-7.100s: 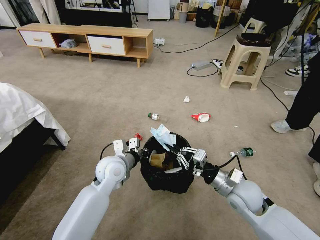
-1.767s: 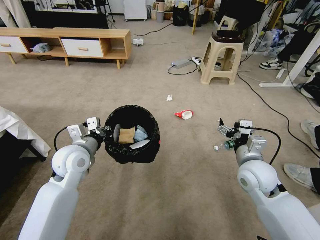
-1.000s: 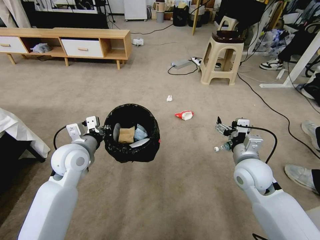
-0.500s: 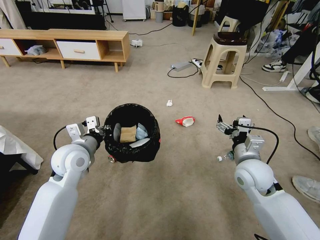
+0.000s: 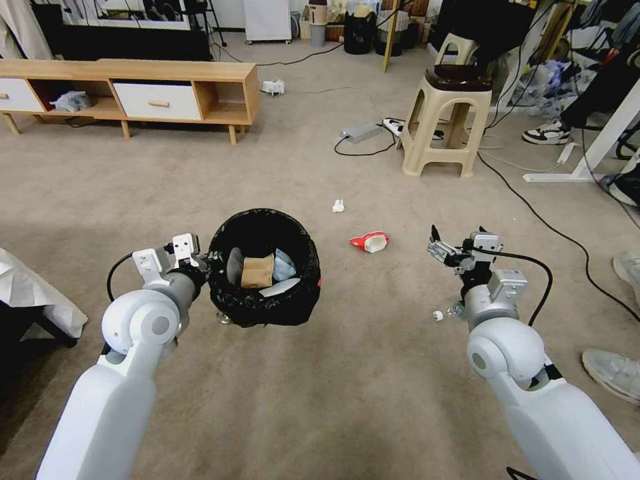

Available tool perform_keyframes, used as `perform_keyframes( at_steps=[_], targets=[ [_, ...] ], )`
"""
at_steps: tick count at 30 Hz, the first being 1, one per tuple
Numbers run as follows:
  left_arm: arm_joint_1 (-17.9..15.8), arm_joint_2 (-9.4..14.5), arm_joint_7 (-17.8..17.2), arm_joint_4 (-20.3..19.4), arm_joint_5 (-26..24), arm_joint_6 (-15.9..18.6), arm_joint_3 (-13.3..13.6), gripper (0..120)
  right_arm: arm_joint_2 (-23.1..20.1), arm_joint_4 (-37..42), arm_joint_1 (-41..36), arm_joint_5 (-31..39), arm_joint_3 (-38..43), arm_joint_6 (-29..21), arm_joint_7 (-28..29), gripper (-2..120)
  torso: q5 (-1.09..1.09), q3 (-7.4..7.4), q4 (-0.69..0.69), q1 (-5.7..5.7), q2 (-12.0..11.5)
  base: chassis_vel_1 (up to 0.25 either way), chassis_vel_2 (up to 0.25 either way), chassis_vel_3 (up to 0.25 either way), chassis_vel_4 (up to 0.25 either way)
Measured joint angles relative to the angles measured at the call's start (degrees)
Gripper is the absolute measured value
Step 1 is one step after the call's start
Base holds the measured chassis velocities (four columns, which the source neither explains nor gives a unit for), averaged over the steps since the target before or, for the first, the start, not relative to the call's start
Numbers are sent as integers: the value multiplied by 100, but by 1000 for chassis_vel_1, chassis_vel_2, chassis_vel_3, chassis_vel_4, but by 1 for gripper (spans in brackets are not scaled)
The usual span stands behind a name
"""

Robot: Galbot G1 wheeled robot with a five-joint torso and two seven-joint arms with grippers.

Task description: Pick up the trash bin and place the garbage on the floor into it.

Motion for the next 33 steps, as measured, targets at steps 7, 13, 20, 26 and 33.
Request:
perform_keyframes(
  at_steps=[7,13,20,26,33],
  targets=[
    [-14,-28,2,25,6,1,3,1,28,-36,16,-11,-11,29,-12,100,-2,1,0,0,0,-153,148,159,-137],
    [-30,-25,9,50,7,1,-9,1,26,-79,36,-26,-23,63,-35,100,-2,2,0,1,0,-235,245,236,-242],
    [-31,-35,19,75,10,1,-17,1,65,-165,93,-123,-109,126,-37,100,2,1,0,1,0,-304,297,302,-299],
    [-45,-27,21,82,4,0,-29,1,66,-200,110,-174,-128,170,-45,100,0,5,0,2,-1,-283,285,273,-277],
    [-46,-40,22,92,2,-2,-27,1,60,-212,126,-175,-116,214,-96,100,0,0,0,0,0,-38,45,39,-18]
  ],
)
